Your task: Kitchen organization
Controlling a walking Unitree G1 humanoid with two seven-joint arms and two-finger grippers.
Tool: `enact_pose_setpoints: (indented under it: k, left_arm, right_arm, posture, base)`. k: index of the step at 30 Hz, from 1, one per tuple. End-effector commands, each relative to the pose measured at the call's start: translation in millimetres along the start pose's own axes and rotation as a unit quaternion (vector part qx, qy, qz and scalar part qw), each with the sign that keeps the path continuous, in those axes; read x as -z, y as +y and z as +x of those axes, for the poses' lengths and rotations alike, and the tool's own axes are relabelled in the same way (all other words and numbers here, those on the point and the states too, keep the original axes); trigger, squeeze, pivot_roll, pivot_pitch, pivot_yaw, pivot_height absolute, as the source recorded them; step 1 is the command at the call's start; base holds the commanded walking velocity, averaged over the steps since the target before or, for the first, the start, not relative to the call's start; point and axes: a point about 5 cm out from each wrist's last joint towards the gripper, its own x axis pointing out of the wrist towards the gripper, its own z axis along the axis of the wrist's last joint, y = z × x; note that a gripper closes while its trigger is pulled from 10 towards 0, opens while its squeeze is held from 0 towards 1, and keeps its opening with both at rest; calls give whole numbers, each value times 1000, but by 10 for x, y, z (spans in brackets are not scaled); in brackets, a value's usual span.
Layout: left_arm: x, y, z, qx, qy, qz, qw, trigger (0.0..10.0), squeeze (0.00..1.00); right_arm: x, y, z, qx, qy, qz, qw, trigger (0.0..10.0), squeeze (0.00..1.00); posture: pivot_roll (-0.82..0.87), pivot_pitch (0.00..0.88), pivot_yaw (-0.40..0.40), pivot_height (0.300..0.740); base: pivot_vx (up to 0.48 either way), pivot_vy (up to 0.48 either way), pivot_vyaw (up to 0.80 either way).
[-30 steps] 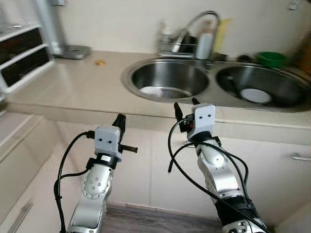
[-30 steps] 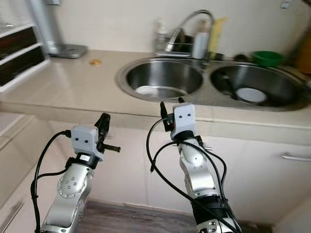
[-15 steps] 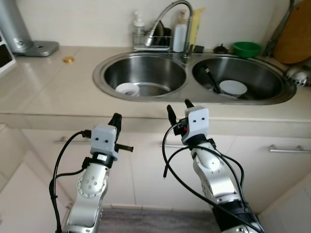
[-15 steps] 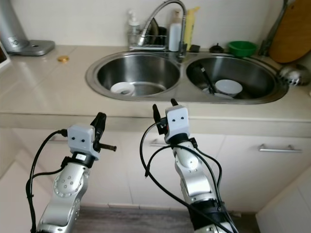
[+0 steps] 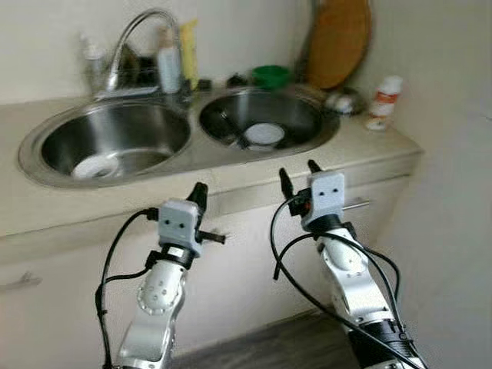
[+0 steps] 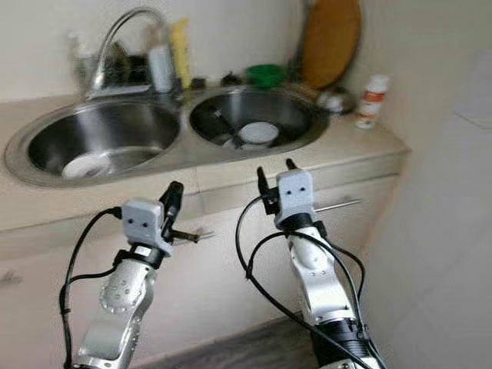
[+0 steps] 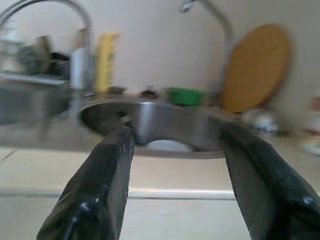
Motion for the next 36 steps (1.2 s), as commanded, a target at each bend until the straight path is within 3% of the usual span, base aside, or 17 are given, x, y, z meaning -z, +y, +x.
enact_pose_setpoints:
  k: [1,12,25,29,36]
  left_arm:
    - [-12,68,-18,-8,-6,8,1000,10000,0]
    - [29,45,-18,-1,9,22,1000,10000,0]
    - [22,59,-34,-7,5,2,1000,10000,0]
    - [21,43,-35,-1,5,-2,1000,10000,0]
    - [6,49,-36,-1,-5,11,1000,10000,0]
  right_arm:
    - [-63,77,27,-11,-14,0,1000,10000,0]
    - [-57,71,24,-9,-12,-4,1000,10000,0]
    - [-50,72,28,-6,-10,1,1000,10000,0]
    - [-46,70,26,-5,-9,2,1000,10000,0]
    - [-46,69,29,-4,-9,1,1000,10000,0]
  posture:
    - [-45,0,8,740]
    - [-49,0,8,740]
    - [-46,0,9,740]
    - [-45,0,9,740]
    - [-47,0,11,740]
  base:
    - [0,0,-800]
    - [0,-63,-800]
    - [0,0,-800]
    - [0,475,-800]
    - [0,0,-800]
